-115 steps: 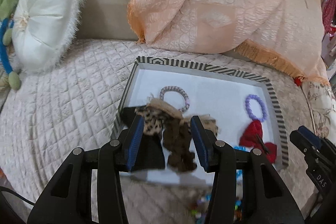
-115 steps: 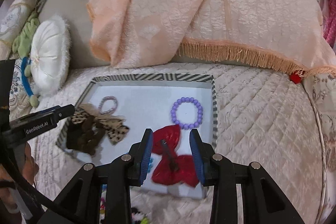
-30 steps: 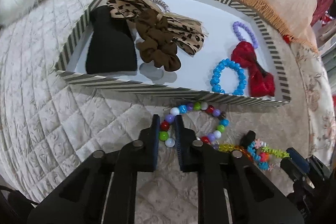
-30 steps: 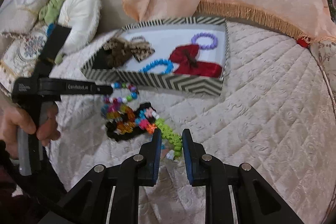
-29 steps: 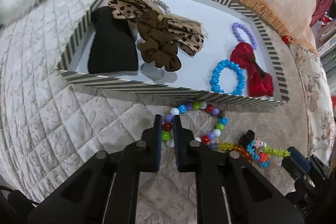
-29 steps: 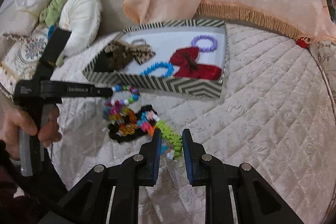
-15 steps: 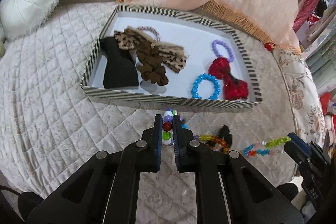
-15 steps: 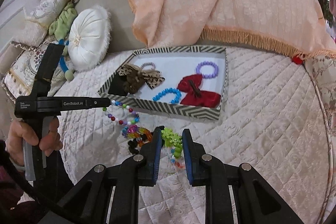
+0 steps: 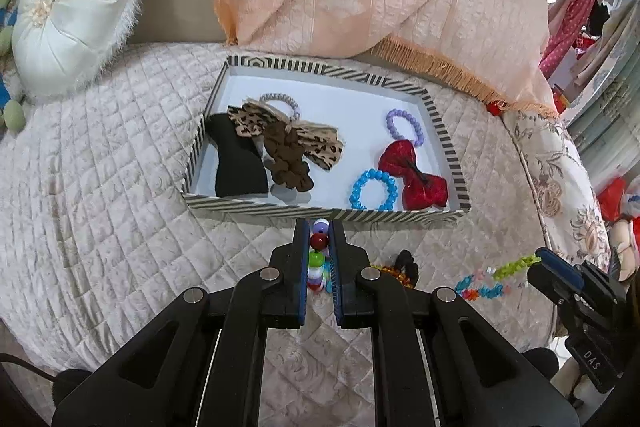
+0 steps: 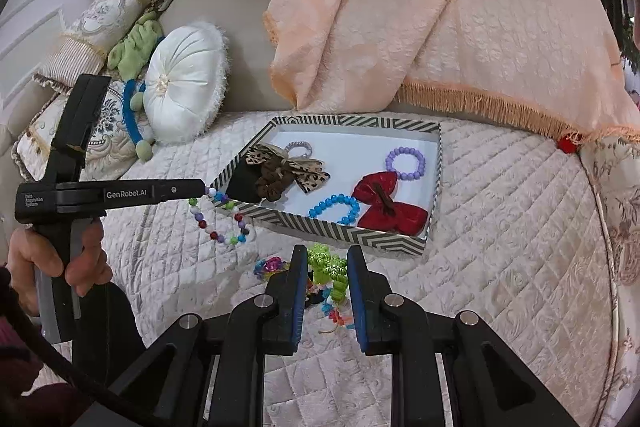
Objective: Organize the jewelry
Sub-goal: 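Grasp the multicolour bead bracelet with the left tool while the right tool grasps the green bead bracelet, then lower both bracelets into the tray and open both tools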
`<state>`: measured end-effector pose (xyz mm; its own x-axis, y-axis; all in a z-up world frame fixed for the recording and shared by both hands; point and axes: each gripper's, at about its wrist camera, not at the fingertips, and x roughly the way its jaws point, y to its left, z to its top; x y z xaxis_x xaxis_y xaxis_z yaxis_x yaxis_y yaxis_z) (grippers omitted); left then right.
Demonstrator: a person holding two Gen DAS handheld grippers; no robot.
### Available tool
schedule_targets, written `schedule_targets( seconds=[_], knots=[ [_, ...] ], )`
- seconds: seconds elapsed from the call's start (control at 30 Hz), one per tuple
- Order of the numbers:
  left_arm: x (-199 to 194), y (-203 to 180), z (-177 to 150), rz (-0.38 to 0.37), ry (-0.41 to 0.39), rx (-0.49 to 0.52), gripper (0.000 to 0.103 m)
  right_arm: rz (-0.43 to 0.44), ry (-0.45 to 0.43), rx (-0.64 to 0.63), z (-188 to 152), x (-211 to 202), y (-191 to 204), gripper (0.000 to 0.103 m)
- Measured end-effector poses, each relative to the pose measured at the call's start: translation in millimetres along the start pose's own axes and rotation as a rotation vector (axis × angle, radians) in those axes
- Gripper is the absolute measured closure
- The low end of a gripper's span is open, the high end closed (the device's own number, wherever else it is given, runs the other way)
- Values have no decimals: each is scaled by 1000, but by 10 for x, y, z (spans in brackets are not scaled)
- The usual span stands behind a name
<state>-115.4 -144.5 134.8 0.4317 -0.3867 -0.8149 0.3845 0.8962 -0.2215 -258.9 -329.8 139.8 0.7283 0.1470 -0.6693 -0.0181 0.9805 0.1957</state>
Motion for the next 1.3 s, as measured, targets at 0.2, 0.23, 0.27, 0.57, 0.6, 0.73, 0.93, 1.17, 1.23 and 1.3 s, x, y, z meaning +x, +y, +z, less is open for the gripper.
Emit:
schedule_targets(
  seconds=[0.2, 0.23, 0.27, 0.57, 0.6, 0.73, 0.93, 1.17, 1.23, 1.3],
  knots=[
    [-78, -36, 52, 18, -25, 15, 95, -2, -6, -12, 72, -16, 36, 84],
    [-81, -40, 58, 21, -27, 17, 95, -2, -5, -13, 80, -15, 41, 84],
    [-78, -37, 65, 22, -27, 18, 95, -2, -3, -15, 94, -6, 43, 84],
    [-53, -27, 135, 36, -25, 25, 95, 0, 9, -30, 220, 80, 67, 84],
    [-48, -24, 144, 38, -25, 26, 95, 0, 11, -32, 233, 92, 73, 84],
    [-14, -10, 191, 47, -23, 27, 95, 4, 19, -39, 290, 168, 85, 84],
    [80, -28, 263, 60, -13, 39, 95, 9, 29, -35, 381, 300, 47, 84],
    [219, -45, 444, 72, -6, 46, 95, 3, 42, -46, 559, 482, 0, 84],
    [268, -54, 519, 76, -3, 50, 95, 2, 45, -45, 619, 541, -22, 84],
    [324, -67, 595, 76, 1, 52, 95, 1, 48, -43, 676, 602, -45, 84]
  ],
)
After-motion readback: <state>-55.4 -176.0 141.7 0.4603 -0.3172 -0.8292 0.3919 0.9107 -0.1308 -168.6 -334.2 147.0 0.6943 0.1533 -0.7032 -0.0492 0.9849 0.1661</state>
